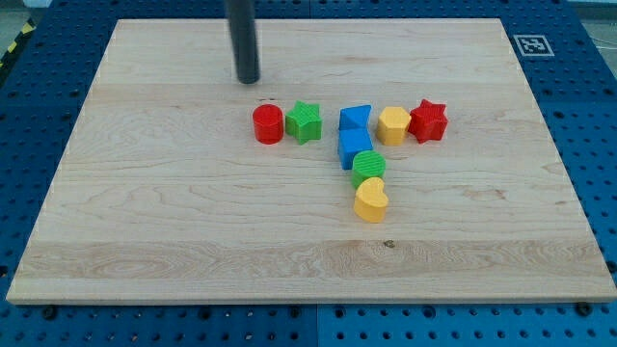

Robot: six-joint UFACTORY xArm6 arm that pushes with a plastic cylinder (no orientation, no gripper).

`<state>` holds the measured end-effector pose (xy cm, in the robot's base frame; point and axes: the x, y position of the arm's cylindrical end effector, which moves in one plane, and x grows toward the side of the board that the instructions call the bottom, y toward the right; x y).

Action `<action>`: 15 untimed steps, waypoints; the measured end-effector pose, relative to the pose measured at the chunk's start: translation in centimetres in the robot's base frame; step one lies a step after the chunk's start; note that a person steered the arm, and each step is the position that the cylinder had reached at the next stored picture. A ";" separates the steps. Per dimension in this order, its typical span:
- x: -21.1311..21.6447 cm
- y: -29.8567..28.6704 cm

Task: Move your arm around on the board

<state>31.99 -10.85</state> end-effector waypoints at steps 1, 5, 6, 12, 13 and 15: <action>0.2 -5.3; 10.0 -11.1; 13.1 -10.6; 18.6 -1.1; 20.2 2.2; 25.5 10.2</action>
<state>57.49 -0.63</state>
